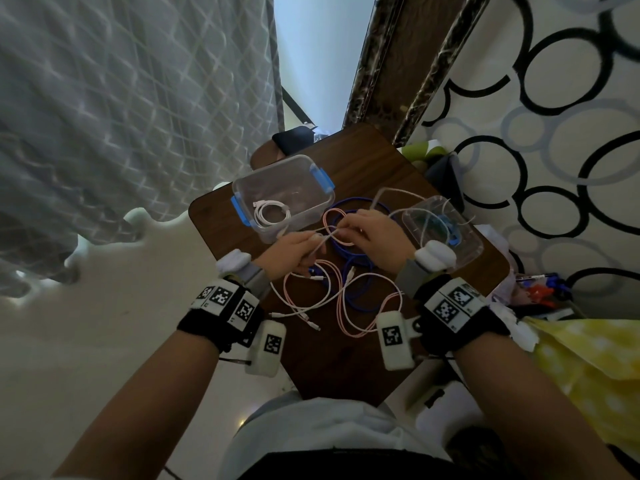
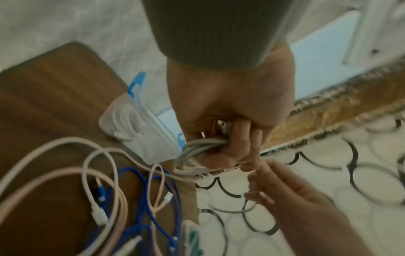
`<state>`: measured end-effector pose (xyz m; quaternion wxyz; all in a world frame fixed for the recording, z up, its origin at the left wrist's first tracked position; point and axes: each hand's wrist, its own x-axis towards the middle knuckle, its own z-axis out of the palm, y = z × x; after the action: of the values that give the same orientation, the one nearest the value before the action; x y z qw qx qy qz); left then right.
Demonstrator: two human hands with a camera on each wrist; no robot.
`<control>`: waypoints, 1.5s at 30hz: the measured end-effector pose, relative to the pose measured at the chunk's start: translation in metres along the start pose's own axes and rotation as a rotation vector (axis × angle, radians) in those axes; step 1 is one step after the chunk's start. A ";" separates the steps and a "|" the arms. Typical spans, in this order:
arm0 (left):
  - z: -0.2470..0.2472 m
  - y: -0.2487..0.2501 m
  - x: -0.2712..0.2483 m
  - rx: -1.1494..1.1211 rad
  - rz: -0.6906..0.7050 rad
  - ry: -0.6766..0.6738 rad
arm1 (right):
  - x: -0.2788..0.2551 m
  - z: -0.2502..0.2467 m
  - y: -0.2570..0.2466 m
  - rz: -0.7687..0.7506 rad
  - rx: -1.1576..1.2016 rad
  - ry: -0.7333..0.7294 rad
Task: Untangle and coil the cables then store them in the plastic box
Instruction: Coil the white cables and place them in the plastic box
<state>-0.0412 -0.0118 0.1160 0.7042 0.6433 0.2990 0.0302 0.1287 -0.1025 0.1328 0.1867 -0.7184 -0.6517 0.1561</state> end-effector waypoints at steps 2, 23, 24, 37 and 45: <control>0.002 0.005 -0.002 -0.282 0.001 -0.069 | 0.005 0.001 -0.001 -0.009 0.001 0.019; 0.018 0.032 0.003 -0.239 0.354 0.116 | -0.013 0.034 -0.033 0.130 0.072 -0.395; 0.019 0.029 0.004 -0.172 0.366 0.127 | -0.011 0.031 -0.038 0.091 0.049 -0.390; 0.004 0.000 0.008 0.470 0.068 0.113 | -0.010 -0.007 -0.015 0.002 -0.297 -0.124; 0.007 0.001 0.006 0.079 0.086 0.148 | -0.017 0.001 -0.027 -0.146 -0.330 -0.098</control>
<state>-0.0326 -0.0151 0.1149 0.6523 0.6788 0.3232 0.0959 0.1028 -0.1172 0.1444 0.0454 -0.6815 -0.7273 0.0681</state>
